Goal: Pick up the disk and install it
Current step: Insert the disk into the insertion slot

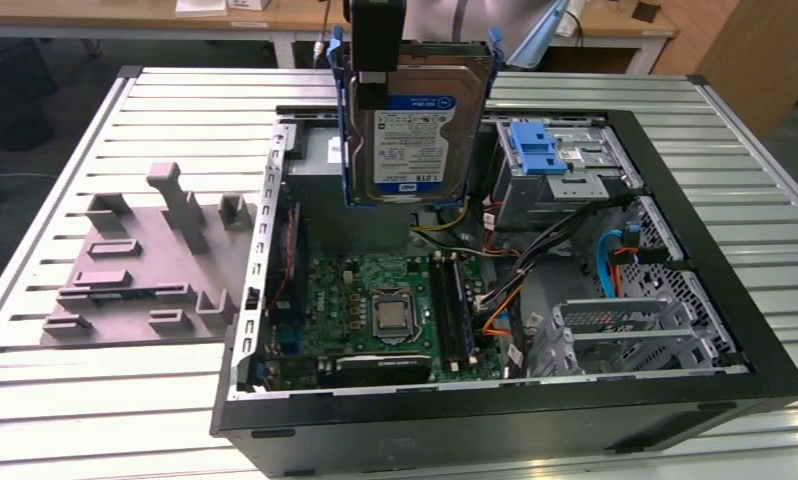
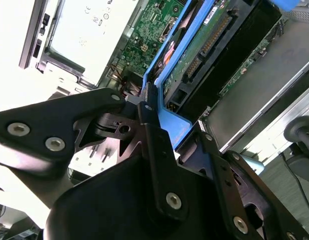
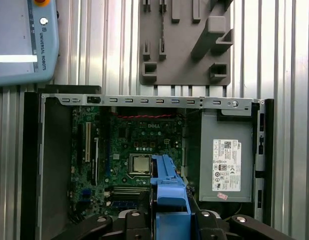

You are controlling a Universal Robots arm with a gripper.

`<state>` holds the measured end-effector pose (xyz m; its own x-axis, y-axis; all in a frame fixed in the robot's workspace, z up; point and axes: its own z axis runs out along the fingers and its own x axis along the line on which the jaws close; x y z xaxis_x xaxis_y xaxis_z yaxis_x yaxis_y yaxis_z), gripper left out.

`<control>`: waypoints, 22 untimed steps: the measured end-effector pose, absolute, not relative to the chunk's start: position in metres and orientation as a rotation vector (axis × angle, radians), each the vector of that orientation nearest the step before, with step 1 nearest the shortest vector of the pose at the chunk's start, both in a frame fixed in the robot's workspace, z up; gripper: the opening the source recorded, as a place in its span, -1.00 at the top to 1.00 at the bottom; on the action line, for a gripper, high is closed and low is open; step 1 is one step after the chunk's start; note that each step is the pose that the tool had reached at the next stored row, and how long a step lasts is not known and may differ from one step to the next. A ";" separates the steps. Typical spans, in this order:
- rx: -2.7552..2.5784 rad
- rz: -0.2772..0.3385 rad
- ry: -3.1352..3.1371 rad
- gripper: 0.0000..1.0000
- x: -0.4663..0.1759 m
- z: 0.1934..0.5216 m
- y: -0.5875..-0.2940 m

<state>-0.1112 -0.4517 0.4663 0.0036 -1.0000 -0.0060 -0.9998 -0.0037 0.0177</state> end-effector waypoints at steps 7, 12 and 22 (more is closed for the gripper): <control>2.220 -0.026 -2.211 0.27 -0.104 0.466 -0.452; 2.220 -0.026 -2.211 0.27 -0.093 0.466 -0.452; 2.192 -0.029 -2.241 0.27 -0.092 0.465 -0.458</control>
